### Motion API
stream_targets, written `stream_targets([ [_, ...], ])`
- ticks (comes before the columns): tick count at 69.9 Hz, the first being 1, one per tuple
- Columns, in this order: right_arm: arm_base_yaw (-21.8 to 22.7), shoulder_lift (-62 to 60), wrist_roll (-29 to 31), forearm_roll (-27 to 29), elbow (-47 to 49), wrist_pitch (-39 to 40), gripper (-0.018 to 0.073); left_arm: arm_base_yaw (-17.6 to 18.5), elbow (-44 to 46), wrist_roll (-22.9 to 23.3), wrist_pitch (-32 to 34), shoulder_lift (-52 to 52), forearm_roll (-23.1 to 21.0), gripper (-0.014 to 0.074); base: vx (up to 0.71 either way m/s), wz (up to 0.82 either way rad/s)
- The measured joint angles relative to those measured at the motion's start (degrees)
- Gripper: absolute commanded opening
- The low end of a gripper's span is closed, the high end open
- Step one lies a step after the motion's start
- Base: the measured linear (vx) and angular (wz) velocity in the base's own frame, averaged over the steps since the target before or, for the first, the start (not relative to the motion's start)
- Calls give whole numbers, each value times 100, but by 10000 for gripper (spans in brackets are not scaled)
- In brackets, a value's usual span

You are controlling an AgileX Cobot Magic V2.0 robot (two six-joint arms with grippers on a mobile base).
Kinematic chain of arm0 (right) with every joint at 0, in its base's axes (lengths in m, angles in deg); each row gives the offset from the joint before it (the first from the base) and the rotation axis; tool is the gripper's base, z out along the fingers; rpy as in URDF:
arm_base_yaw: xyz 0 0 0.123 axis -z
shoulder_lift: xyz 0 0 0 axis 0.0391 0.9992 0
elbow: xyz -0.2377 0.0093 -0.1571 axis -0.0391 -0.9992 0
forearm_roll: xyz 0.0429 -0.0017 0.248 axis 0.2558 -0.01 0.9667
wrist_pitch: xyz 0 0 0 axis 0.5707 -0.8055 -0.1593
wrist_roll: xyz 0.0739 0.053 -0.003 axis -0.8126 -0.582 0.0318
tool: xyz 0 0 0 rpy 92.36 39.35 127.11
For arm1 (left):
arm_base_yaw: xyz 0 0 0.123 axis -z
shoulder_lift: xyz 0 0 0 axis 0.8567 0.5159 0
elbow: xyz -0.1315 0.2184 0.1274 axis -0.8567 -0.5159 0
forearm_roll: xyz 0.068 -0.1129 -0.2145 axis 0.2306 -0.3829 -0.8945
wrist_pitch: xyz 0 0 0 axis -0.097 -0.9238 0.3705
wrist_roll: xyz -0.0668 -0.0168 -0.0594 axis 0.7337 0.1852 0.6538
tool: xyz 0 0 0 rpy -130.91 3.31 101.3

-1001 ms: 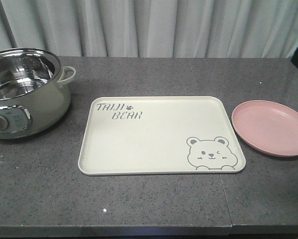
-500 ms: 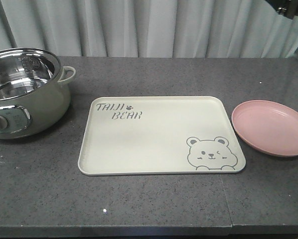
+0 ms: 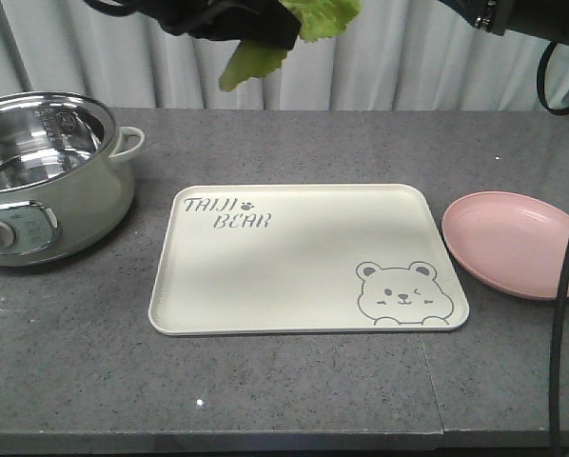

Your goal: Transfer vegetables to tray and serve

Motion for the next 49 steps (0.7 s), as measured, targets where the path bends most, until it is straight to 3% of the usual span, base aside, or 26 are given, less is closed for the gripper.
stream_targets([
  [25, 0, 0, -270, 24, 0, 257, 542, 351, 0, -22, 163, 104, 6, -7, 0, 0],
  [49, 0, 0, -618, 43, 0, 328, 416, 442, 0, -22, 213, 104, 6, -7, 0, 0],
])
